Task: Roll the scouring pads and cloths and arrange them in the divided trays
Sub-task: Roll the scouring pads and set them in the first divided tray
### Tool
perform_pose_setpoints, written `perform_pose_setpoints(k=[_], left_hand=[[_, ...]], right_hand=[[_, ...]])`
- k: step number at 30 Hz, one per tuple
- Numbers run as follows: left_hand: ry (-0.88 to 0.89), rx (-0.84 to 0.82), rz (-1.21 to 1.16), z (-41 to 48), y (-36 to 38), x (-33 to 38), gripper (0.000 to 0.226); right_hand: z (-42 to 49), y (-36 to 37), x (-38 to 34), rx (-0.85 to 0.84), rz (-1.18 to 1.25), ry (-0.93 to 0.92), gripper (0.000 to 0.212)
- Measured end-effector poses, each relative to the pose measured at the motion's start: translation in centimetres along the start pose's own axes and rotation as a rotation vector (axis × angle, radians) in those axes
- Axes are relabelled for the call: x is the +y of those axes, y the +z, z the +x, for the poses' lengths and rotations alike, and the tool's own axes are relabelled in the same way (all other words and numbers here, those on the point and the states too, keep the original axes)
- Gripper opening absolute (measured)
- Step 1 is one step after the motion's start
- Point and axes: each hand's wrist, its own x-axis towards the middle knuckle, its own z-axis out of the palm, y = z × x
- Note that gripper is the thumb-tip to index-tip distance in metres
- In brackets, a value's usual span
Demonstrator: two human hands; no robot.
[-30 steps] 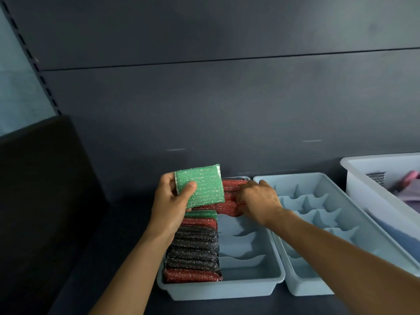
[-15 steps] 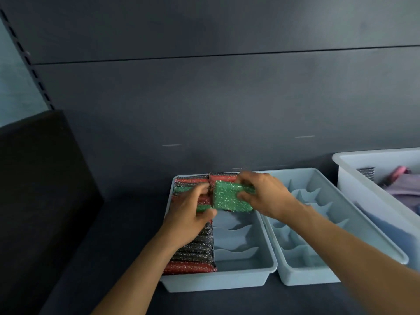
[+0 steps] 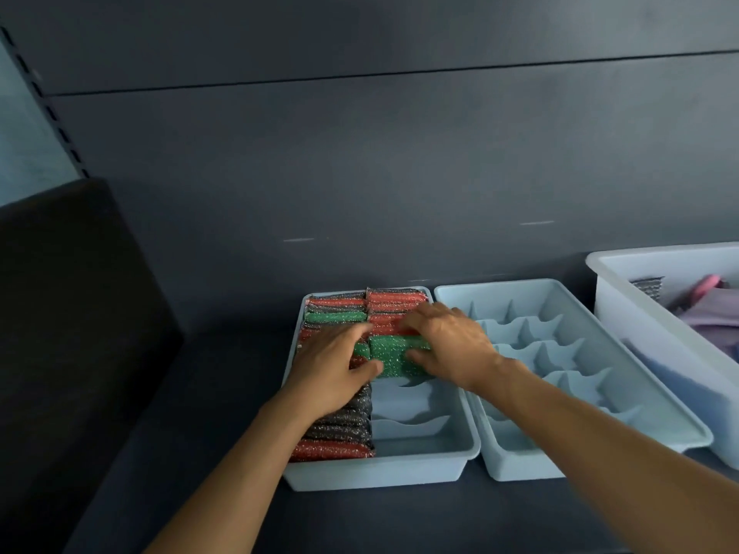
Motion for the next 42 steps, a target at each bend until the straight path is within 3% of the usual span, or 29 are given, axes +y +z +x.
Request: perform_pose_setpoints(k=[3, 8, 13, 18, 22, 26, 31, 35, 42], left_hand=[[0.012, 0.058, -0.037, 1.0, 0.1, 2.2, 0.06], [0.191, 0.139, -0.217, 3.2, 1.9, 8.6, 0.044], [0.337, 0.084, -0.392, 7.2, 6.0, 18.6, 0.037], [0.43, -0.09, -0.488, 11.9, 10.8, 28.2, 0.035], [0.411, -0.121, -0.326, 16.9, 14.5, 33.1, 0.043], [0.311, -0.125, 0.088, 21.4, 17.2, 34.6, 0.048], [0.278, -0.151, 0.387, 23.8, 19.3, 35.7, 0.04], [0.323, -0.123, 0.604, 24.5, 20.7, 36.3, 0.031], [0.229, -0.31, 0.584, 24.6, 21.6, 36.1, 0.037]], right_hand=[[-1.8, -1.4, 1.3, 0.097, 0.1, -0.015, 0.048], [-6.4, -4.7, 6.9, 0.278, 0.249, 0.085, 0.037], [-12.2, -8.4, 16.4, 0.387, 0.259, 0.289, 0.027], [-18.0, -11.0, 25.8, 0.377, 0.174, 0.544, 0.021], [-21.5, -13.1, 33.2, 0.302, 0.017, 0.742, 0.025], [-22.9, -14.3, 39.3, 0.172, -0.144, 0.899, 0.036], [-22.9, -13.8, 43.6, -0.04, -0.3, 1.008, 0.047], [-22.4, -13.4, 44.8, -0.02, -0.356, 1.036, 0.051], [-22.6, -12.9, 44.3, -0.022, -0.326, 1.072, 0.028]])
